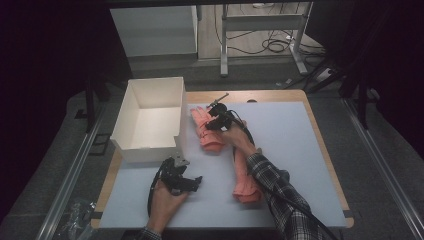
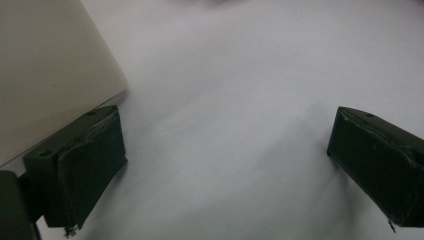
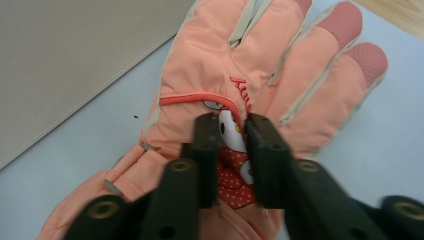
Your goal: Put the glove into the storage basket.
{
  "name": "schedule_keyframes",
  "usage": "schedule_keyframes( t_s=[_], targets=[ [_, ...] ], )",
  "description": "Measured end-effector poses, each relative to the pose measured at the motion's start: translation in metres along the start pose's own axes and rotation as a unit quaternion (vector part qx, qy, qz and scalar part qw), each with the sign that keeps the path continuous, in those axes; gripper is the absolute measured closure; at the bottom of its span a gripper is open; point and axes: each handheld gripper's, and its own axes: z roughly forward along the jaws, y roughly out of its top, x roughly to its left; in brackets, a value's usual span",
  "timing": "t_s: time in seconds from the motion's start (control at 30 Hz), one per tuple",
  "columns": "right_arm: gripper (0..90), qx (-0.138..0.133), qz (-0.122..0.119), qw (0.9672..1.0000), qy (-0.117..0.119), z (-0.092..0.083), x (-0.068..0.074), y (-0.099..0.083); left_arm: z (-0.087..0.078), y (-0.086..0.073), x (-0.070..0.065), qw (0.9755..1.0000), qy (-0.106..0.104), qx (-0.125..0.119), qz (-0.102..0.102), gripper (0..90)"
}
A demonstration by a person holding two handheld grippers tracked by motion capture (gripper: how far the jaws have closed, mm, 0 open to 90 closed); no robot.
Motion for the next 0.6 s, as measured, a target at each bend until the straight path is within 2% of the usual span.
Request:
schedule_keyframes(
  t_s=[0.13, 0.4, 0.6],
  targets=[
    [84.7, -0.002, 0.001, 1.0, -0.004, -0.004, 0.001, -0.001, 0.0, 0.0, 0.0, 1.0, 0.0, 0.0, 0.0, 1.9],
    [85.8, -0.008, 0.013, 0.9999, 0.002, -0.021, 0.002, 0.001, 0.0, 0.0, 0.0, 1.0, 0.0, 0.0, 0.0, 1.9],
    [85.8, -0.023, 0.024, 0.9994, 0.012, -0.035, 0.0, 0.0, 0.0, 0.0, 0.0, 1.0, 0.001, 0.001, 0.002, 1.9]
  ],
)
